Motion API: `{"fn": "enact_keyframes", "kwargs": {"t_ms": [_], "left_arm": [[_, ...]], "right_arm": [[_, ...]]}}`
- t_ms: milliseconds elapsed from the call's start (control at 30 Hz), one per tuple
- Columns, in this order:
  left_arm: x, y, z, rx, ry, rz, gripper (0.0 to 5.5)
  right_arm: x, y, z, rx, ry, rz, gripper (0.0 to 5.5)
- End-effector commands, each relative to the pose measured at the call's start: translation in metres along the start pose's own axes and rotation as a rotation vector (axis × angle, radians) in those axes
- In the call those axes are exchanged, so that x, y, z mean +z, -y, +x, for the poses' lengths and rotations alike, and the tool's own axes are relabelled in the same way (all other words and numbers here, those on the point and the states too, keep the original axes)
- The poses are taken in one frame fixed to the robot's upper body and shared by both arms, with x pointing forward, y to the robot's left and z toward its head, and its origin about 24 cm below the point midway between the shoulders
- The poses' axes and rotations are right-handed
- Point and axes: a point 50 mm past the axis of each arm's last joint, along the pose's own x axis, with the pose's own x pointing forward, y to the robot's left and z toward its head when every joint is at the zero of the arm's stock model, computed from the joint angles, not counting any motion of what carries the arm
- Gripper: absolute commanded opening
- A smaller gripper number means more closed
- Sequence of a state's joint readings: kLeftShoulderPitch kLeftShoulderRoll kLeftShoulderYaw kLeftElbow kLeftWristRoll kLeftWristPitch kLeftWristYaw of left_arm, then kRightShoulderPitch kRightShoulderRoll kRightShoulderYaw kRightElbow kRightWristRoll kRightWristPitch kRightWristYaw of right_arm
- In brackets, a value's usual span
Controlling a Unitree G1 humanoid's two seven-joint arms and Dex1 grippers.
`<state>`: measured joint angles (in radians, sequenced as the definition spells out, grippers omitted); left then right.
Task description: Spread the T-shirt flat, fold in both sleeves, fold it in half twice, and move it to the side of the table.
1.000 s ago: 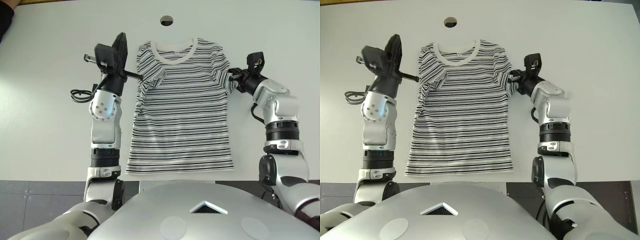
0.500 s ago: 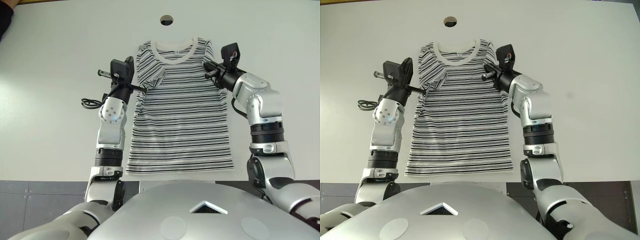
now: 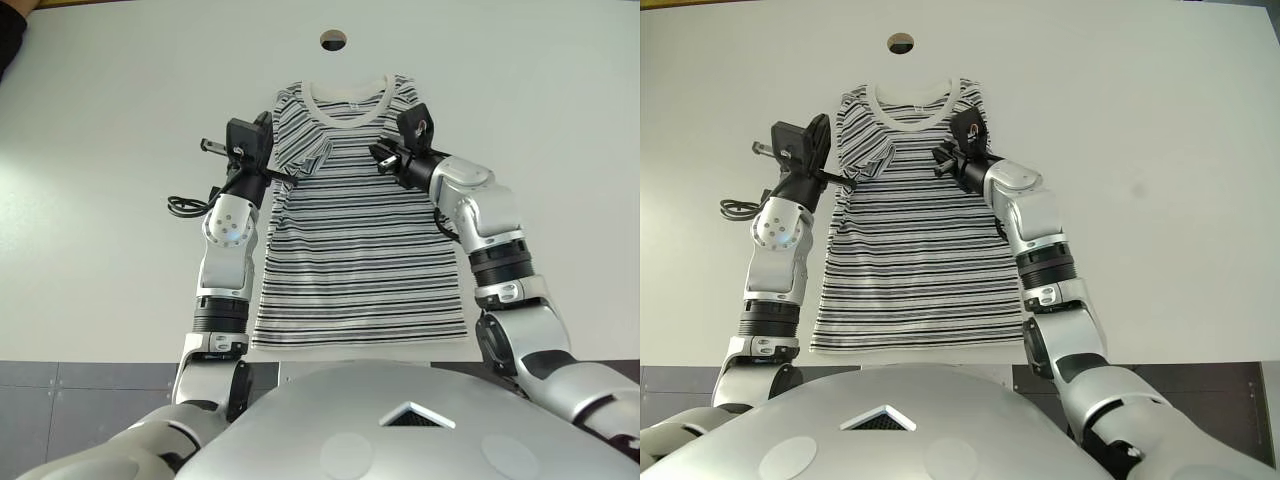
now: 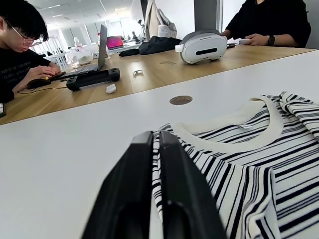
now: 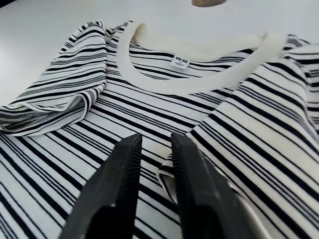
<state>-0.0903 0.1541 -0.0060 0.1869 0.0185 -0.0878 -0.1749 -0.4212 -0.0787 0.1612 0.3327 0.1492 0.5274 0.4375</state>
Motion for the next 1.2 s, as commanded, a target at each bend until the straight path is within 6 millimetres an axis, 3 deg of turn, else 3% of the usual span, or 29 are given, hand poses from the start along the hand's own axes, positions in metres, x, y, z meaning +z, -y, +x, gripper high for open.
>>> {"fn": "enact_keyframes", "kwargs": {"t_ms": [33, 133, 267, 367, 467, 567, 633, 800, 1000, 1200], "left_arm": [[0.006, -0.004, 0.001, -0.016, 0.025, -0.006, 0.96], [0.015, -0.012, -0.004, -0.042, 0.06, 0.092, 1.44], [0.033, -0.024, -0.034, -0.275, 0.143, 0.49, 1.44], [0.027, -0.03, -0.067, -0.601, 0.086, 0.828, 1.44], [0.015, -0.05, -0.092, -0.81, -0.063, 0.944, 1.44], [0.019, -0.063, -0.106, -0.914, -0.116, 0.984, 1.44], [0.023, -0.065, -0.114, -0.975, -0.142, 1.002, 1.44], [0.022, -0.072, -0.151, -1.22, -0.338, 0.925, 1.44], [0.012, -0.064, -0.167, -1.27, -0.354, 0.838, 1.44], [0.006, -0.05, -0.17, -1.275, -0.276, 0.802, 1.44]], "right_arm": [[0.002, 0.0, -0.008, 0.015, 0.036, -0.031, 1.94], [0.01, 0.0, -0.027, 0.033, 0.092, -0.116, 2.48], [0.036, 0.018, -0.086, -0.044, 0.327, -0.362, 2.48], [0.04, 0.031, -0.129, -0.073, 0.358, -0.711, 2.48], [0.028, 0.046, -0.153, -0.036, 0.222, -1.109, 2.48], [0.008, 0.053, -0.176, 0.095, 0.054, -1.309, 2.48], [0.001, 0.053, -0.185, 0.148, 0.006, -1.333, 2.48], [-0.045, 0.032, -0.208, 0.443, -0.219, -1.354, 2.48], [-0.064, 0.01, -0.214, 0.604, -0.293, -1.328, 2.48], [-0.074, 0.012, -0.215, 0.626, -0.354, -1.444, 2.48]]}}
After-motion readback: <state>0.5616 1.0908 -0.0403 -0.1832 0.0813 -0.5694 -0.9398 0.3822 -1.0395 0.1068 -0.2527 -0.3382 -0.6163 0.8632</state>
